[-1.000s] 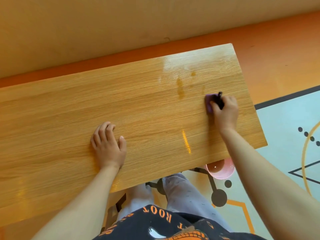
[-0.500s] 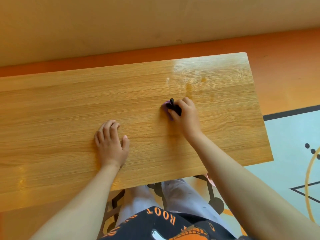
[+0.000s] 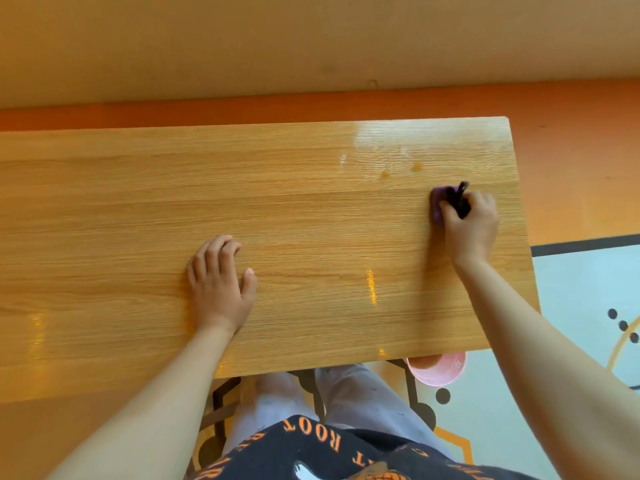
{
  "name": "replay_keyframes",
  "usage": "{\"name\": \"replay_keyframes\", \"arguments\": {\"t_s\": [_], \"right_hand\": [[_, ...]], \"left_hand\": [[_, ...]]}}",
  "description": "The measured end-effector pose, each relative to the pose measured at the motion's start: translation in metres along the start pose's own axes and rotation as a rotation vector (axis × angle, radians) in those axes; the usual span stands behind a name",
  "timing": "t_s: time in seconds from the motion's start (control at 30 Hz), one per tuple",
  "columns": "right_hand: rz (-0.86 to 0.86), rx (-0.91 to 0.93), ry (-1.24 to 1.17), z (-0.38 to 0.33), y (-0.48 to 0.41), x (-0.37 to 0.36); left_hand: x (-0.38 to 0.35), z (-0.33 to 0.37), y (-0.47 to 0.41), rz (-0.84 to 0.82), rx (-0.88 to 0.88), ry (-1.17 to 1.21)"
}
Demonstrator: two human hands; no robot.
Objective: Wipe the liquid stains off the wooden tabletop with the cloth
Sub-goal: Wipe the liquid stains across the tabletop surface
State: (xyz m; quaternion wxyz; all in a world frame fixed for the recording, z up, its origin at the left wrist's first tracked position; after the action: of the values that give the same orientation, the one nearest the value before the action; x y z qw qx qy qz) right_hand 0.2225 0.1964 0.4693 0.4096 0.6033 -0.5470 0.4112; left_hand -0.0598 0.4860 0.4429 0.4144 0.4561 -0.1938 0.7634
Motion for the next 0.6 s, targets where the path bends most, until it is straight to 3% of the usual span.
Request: {"name": "replay_keyframes", "arguments": {"t_s": [0.2, 0.33, 0.43, 0.6], "right_hand": [[-0.134, 0.305, -0.157, -0.1, 0.045, -0.039], [-0.159, 0.398, -0.167, -0.129, 0.022, -0.047], [-0.121, 0.333, -0.145, -0.111, -0.013, -0.04], [0.011, 0.055, -0.029, -0.034, -0.067, -0.004]], "left_hand": [[0.0, -0.001, -0.001, -0.02, 0.024, 0.0], [-0.001, -0.002, -0.001, -0.031, 0.028, 0.003], [-0.001, -0.002, -0.001, -0.028, 0.028, 0.003], [-0.001, -0.001, -0.001, -0.019, 0.016, 0.008]]}}
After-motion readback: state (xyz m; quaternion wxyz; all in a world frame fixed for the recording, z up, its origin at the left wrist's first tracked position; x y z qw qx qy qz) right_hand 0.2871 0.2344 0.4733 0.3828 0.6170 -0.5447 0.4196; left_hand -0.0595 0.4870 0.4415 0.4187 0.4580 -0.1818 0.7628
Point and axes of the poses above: each hand's wrist, its own y-axis away from the middle knuckle, its own x-axis out of the back of the hand, z = x × y, the point moved 5 cm from there along -y, towards the middle knuckle, and after that the axes turned 13 degrees about y, right-handed, at the moved point
